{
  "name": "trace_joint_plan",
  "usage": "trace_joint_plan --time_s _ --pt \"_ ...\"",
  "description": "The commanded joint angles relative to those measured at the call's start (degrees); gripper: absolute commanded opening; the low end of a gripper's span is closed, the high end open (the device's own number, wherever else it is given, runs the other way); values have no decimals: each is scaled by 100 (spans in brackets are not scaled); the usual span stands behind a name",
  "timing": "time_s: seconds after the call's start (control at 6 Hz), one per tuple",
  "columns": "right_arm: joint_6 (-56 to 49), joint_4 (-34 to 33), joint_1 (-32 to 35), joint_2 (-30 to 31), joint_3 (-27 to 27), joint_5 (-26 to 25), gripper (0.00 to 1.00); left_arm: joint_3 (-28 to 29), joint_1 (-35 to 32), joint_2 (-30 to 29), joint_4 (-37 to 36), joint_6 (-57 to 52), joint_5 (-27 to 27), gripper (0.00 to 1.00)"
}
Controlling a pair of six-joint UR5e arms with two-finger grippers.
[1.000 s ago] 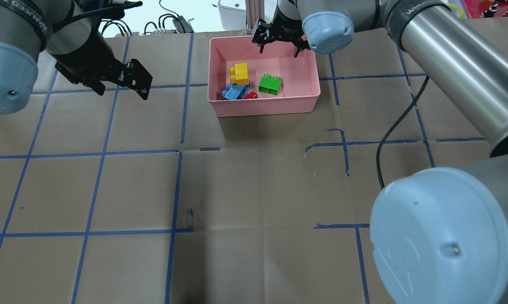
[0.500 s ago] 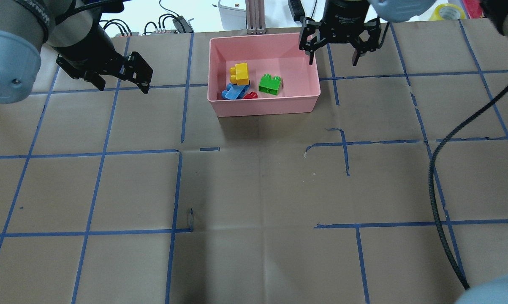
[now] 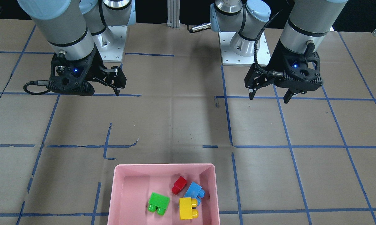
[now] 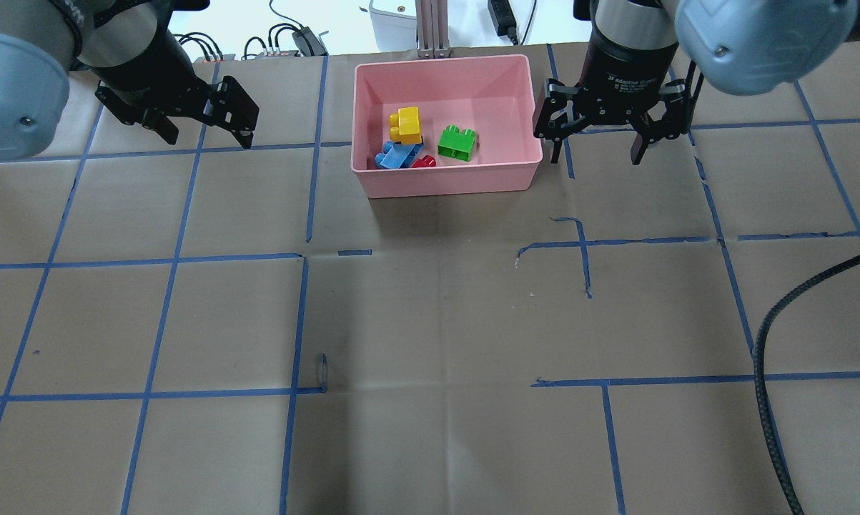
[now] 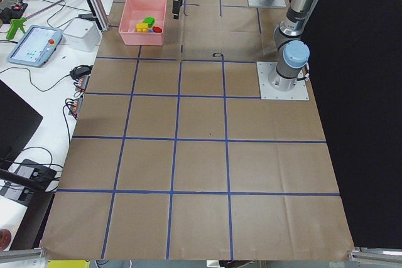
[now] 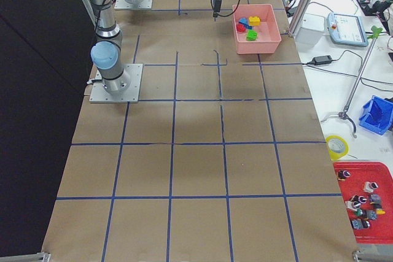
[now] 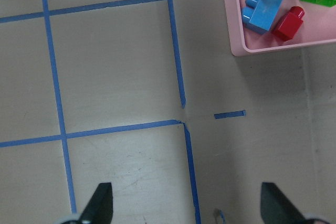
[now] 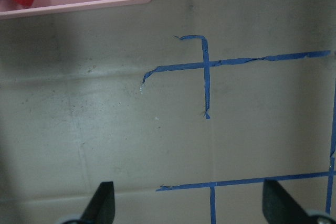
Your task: Put all blocks into box
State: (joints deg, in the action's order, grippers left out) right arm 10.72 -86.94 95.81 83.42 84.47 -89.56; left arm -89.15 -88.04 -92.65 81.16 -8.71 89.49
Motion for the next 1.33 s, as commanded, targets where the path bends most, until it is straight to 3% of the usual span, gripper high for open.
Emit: trace_joint_plan --time_s 0.0,0.5,1.17 --pt "27 45 17 157 166 35 100 -15 -3 10 5 9 7 100" --pt "35 28 17 306 464 18 100 -93 -3 10 -38 9 -19 100" --pt "18 -51 -27 272 448 -17 100 -111 -3 10 -47 9 -19 100"
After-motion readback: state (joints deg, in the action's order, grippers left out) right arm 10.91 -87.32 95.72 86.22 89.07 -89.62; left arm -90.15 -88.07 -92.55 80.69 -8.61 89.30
